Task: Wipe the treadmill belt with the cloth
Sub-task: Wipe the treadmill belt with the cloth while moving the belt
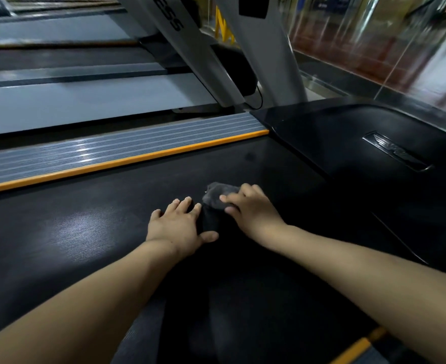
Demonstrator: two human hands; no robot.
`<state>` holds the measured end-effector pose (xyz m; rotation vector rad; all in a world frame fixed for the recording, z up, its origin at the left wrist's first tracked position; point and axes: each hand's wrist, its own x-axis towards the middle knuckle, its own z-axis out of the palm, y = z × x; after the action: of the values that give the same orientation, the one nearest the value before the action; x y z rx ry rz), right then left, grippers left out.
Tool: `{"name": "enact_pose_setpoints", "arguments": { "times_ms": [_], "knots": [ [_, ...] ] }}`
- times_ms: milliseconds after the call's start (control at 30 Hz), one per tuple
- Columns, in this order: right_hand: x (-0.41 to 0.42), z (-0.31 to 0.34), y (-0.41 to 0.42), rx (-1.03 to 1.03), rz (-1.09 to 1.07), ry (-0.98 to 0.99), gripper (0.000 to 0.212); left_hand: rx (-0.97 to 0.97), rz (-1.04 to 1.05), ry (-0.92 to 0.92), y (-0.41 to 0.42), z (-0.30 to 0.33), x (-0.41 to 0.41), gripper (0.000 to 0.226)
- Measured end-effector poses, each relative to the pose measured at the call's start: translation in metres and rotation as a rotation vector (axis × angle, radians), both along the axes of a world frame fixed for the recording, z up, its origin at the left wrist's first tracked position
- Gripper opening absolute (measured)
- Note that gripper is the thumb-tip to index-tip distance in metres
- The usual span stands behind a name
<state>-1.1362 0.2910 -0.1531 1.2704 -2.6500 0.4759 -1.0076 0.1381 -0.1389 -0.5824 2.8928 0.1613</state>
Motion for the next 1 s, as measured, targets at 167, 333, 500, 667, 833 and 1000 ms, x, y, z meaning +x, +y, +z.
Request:
{"name": "enact_pose_setpoints", "arguments": {
  "times_ms": [167, 333, 500, 667, 833, 1000],
  "knots": [
    [-0.033, -0.007, 0.001, -0.122, -0.177, 0.037, 0.028, -0.072, -0.024, 0.006, 0.004, -0.004, 0.003, 0.092],
    [-0.040, 0.005, -0.049, -0.102, -0.297, -0.015, 0.026, -0.101, -0.004, 0.014, 0.006, -0.005, 0.004, 0.090],
    [-0.008, -0.006, -0.023, -0.136, -0.004, 0.029, 0.029, -0.097, 0.082, 0.067, 0.007, -0.002, 0.016, 0.093],
    [0.011, -0.012, -0.013, -0.088, 0.041, 0.062, 0.032, -0.051, 0.088, 0.056, -0.001, 0.002, 0.028, 0.090],
    [-0.008, 0.010, -0.069, -0.126, -0.127, 0.007, 0.023, 0.006, 0.116, 0.018, 0.001, 0.004, 0.022, 0.090],
    [-0.008, 0.003, -0.063, -0.085, -0.050, -0.006, 0.027, 0.016, 0.118, 0.006, -0.002, 0.004, 0.025, 0.089]
  ]
}}
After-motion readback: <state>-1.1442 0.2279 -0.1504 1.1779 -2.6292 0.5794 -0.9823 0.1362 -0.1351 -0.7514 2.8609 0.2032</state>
